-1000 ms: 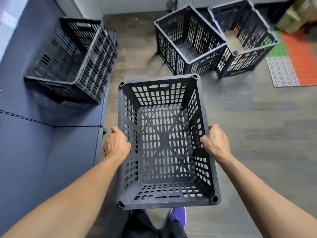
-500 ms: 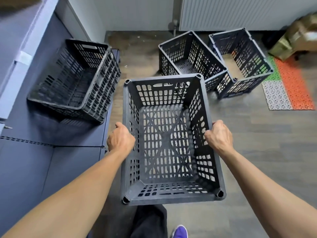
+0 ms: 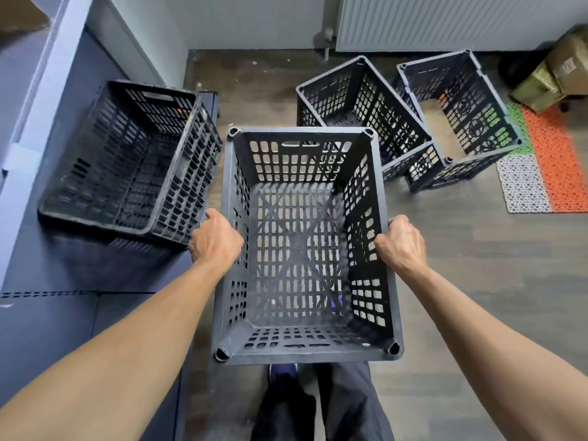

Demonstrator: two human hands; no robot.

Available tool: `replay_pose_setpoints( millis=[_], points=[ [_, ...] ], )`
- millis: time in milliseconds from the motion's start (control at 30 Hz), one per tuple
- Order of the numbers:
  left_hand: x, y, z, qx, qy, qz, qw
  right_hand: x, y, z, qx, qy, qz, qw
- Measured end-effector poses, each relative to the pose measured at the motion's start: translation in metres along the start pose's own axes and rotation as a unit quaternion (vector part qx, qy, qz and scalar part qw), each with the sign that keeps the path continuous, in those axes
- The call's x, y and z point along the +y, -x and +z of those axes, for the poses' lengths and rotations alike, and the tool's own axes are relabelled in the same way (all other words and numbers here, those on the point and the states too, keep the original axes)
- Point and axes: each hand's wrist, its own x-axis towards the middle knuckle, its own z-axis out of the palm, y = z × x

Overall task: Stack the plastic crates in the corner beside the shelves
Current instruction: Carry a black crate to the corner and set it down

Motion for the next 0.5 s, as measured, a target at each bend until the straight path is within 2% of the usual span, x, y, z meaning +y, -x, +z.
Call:
replay_pose_setpoints(
  millis=[200,500],
  points=[
    [0.044,-0.037,-0.013,0.008,-0.01,-0.024,1.0,-0.024,-0.066,-0.019,-0.02,-0.005,-0.033,0.999],
    [0.114,-0.077,-0.057,0.011,0.005,-0.042,0.999,-0.07,-0.143,-0.085,-0.027,0.02,-0.063,0.997]
  ],
)
